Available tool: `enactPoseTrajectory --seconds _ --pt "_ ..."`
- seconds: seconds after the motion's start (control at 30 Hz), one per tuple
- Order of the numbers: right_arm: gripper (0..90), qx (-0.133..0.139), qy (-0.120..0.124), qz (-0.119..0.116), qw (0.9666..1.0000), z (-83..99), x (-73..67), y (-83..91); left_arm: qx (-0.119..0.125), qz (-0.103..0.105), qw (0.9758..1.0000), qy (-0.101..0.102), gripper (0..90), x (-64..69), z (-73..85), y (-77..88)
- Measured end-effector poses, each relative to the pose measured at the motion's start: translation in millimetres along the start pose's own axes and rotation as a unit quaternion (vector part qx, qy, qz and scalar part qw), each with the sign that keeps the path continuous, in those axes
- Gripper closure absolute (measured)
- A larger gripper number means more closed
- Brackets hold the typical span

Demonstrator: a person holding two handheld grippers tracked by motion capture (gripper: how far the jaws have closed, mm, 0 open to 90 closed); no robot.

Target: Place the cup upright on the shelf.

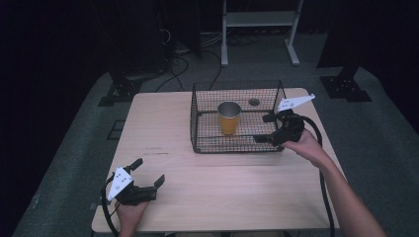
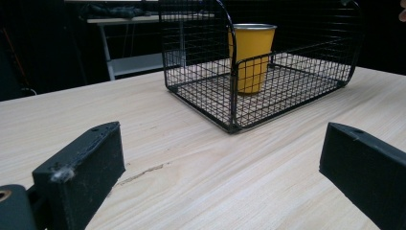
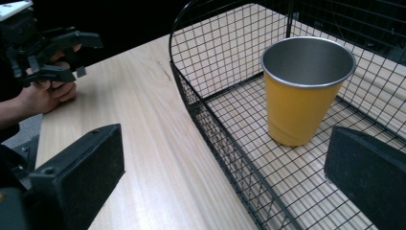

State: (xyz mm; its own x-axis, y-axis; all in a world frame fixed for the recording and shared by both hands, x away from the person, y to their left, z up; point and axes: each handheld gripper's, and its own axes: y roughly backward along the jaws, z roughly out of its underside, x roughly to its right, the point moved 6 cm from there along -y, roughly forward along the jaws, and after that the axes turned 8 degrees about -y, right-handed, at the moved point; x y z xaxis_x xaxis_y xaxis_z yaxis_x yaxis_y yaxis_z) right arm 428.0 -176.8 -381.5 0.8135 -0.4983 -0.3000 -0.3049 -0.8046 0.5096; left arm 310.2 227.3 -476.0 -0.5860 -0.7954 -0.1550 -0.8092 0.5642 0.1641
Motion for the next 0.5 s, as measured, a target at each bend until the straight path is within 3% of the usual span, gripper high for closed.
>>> enactPoseTrajectory --seconds 0.5 --pt "0.0 -0.002 -0.007 -0.011 0.9999 30.4 -6.9 6.2 -0.001 0.000 1.0000 -0.001 0.8 0.3 0.0 -0.1"
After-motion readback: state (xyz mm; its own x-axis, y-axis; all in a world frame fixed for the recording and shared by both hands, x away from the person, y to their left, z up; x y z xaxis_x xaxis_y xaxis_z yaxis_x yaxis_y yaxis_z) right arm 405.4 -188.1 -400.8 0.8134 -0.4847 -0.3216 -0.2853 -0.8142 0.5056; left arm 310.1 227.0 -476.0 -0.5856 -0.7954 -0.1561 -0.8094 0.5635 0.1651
